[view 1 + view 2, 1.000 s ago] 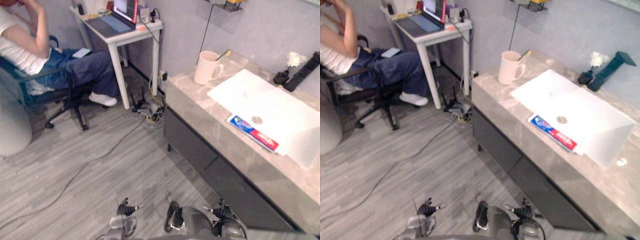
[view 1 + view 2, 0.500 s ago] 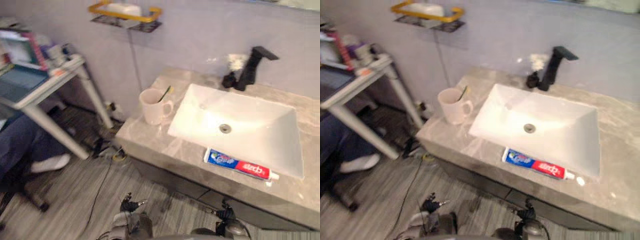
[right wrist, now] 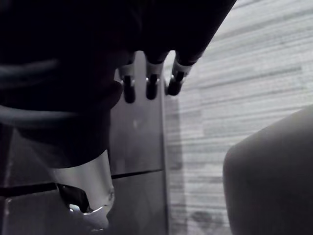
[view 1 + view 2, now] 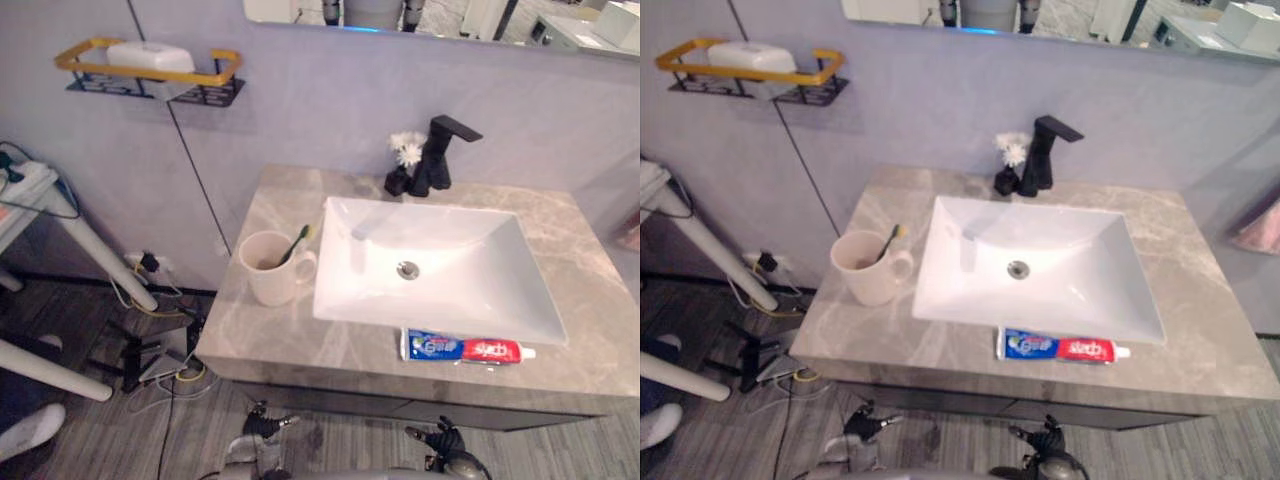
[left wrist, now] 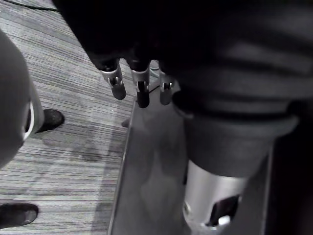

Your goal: Organize washtable

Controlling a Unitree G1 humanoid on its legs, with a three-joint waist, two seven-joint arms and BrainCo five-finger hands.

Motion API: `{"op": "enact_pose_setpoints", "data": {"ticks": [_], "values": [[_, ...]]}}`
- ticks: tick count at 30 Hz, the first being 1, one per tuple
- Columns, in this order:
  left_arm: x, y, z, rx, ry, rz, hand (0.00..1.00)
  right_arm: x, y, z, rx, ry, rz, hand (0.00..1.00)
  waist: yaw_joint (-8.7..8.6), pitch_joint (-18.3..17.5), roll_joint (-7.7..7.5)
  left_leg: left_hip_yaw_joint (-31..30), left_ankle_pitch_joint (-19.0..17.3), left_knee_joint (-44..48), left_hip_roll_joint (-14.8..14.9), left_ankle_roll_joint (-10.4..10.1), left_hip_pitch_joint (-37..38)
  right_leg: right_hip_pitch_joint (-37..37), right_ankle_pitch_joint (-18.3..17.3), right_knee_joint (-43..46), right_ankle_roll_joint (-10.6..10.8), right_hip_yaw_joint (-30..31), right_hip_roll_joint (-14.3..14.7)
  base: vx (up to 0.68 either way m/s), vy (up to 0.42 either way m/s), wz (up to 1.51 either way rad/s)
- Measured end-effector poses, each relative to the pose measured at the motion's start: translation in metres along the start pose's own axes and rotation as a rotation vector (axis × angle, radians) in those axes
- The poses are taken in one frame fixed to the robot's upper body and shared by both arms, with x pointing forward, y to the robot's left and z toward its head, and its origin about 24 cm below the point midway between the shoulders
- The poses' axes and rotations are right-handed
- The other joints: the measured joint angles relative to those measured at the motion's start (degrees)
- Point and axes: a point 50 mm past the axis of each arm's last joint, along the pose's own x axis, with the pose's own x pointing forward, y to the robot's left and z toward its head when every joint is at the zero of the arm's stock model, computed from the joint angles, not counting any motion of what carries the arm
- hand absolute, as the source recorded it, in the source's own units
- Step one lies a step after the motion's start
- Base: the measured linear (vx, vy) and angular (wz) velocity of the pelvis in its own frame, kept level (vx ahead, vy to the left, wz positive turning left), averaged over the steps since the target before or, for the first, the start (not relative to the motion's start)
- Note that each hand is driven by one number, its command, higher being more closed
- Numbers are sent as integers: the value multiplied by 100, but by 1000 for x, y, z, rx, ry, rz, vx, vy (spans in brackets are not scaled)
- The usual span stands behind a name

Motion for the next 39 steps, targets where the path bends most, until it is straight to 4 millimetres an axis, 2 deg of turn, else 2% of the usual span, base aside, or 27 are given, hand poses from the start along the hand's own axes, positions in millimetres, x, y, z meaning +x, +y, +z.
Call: {"op": "enact_pose_setpoints", "data": {"ticks": [2,5,8,14,23,27,30,31,39], "values": [[-1,-1,-4,-2,11,-2,0,1,-8,-2,12,12,-23,0,-3,-56,92,-91,169,-206,-41,-66,181,198,53,-142,-82,-106,2,51,-50,19],[-2,2,-8,-1,19,4,0,1,-11,-9,22,44,-33,0,13,-116,82,-171,267,-393,-41,-125,367,377,64,-247,-100,-235,36,28,-66,19],[-3,2,-10,-1,25,6,0,2,-13,-8,20,44,-37,0,7,-133,106,-177,384,-551,-55,-145,399,393,137,-377,-214,-246,72,3,-40,-4],[-3,6,-11,6,28,15,0,3,-18,-10,30,61,-51,0,-1,-132,94,-297,394,-619,-102,-140,434,576,222,-747,-339,-245,100,-24,-24,-1],[-5,24,-25,48,75,52,0,4,-24,-11,37,68,-68,0,2,-86,89,-480,452,-860,-243,-69,430,578,223,-1054,-340,-198,39,-97,-26,-5],[-6,26,-26,41,81,65,0,5,-28,-11,31,74,-78,0,-4,-48,60,-548,627,-1107,-445,83,445,568,215,-1218,-332,-198,-89,-165,-12,-1],[-5,26,-25,41,80,66,0,5,-33,-10,44,72,-94,0,-32,52,72,-575,801,-1388,-581,148,569,564,184,-1220,-252,-199,-198,-192,34,-1],[-4,35,-22,57,75,85,0,2,-41,-28,50,132,-130,0,-174,144,-15,-979,788,-1365,-808,244,562,609,226,-1307,-54,-123,-308,-42,12,2],[-4,36,-22,51,73,90,0,2,-41,-27,76,130,-130,0,-168,169,0,-929,789,-1361,-791,243,563,577,226,-1254,-54,-91,-303,0,0,-2]]}}
